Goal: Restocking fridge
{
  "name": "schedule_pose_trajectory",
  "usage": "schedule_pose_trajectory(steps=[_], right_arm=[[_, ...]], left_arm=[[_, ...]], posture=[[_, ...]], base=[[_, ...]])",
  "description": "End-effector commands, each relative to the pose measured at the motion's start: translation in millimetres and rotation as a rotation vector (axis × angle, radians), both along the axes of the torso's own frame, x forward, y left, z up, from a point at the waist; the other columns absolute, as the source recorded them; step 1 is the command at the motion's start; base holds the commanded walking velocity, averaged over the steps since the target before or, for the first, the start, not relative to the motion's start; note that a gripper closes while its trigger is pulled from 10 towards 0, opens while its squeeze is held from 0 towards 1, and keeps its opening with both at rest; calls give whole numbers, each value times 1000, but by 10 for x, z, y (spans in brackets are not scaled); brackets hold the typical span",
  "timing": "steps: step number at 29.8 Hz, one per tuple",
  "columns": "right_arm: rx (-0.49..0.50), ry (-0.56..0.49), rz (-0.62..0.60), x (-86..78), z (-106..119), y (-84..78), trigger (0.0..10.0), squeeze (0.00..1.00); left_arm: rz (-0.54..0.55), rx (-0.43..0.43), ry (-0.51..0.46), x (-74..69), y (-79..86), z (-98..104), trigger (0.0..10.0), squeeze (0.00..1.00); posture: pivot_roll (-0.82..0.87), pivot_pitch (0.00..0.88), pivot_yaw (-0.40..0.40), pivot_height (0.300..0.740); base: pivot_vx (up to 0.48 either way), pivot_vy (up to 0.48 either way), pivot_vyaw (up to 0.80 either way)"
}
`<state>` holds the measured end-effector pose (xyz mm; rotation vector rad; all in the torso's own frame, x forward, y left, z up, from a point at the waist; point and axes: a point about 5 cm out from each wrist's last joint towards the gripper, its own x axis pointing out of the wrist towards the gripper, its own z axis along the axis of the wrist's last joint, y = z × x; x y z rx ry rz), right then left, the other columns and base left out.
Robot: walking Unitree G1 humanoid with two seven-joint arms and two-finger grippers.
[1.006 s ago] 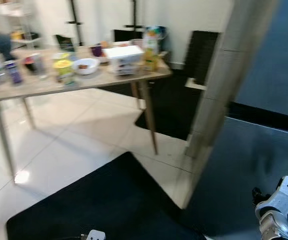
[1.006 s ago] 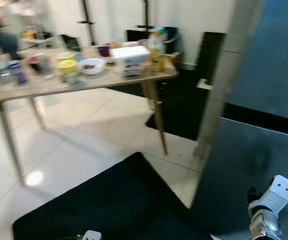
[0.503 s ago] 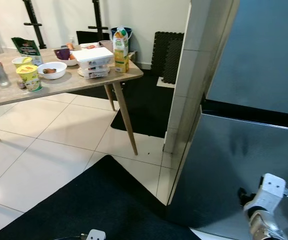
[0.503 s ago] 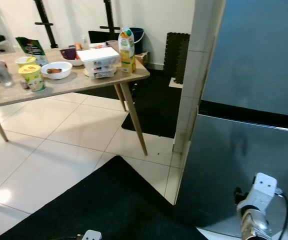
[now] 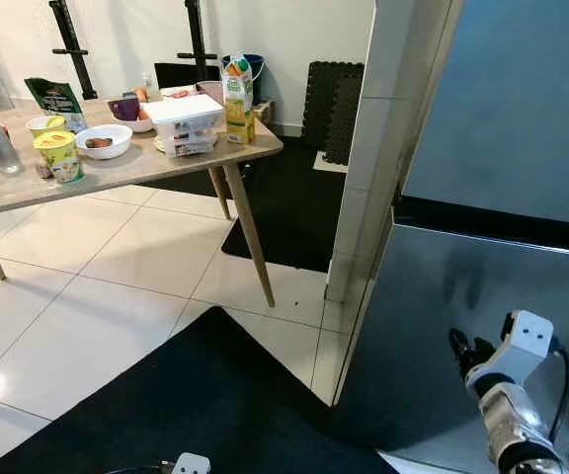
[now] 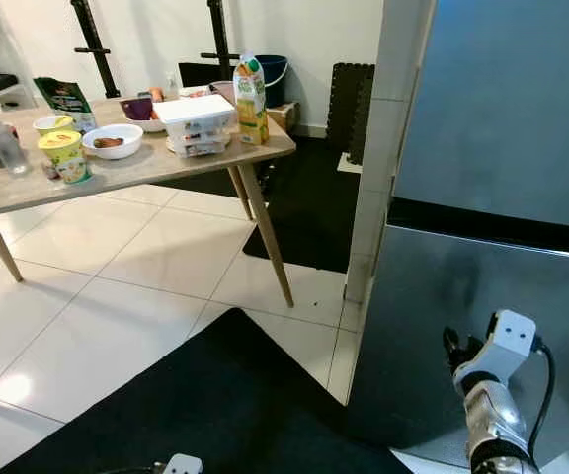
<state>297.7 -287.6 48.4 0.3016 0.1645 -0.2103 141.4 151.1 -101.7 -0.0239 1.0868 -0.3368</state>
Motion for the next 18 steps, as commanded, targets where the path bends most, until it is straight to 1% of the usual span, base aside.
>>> schedule_pose_trajectory(steps=[1, 7, 10, 12, 16, 18], right_arm=[[-20, -38, 26, 71, 87, 32, 10000, 0], [-32, -86, 53, 197, 232, 80, 10000, 0], [-32, -88, 55, 220, 247, 99, 10000, 0], [-33, -87, 62, 246, 254, 139, 10000, 0], [-40, -49, 89, 220, 178, 186, 10000, 0], [-70, 31, 106, 153, 58, 190, 10000, 0]], left_arm=[[-3, 4, 23, -53, 2, -21, 10000, 0], [-1, 0, 24, -56, -16, -23, 10000, 0], [1, 0, 24, -56, -17, -23, 10000, 0], [5, 0, 23, -58, -16, -23, 10000, 0], [13, 2, 25, -72, 0, -28, 10000, 0], [14, 2, 26, -80, 3, -30, 10000, 0]], posture=[[-96, 53, 14, 740], [-90, 53, 6, 740], [-87, 52, 3, 740], [-80, 49, -3, 740], [-76, 47, -6, 740], [-76, 45, -8, 740]], base=[[0, 0, 0], [0, 0, 0], [0, 0, 0], [0, 0, 0], [0, 0, 0], [0, 0, 0]])
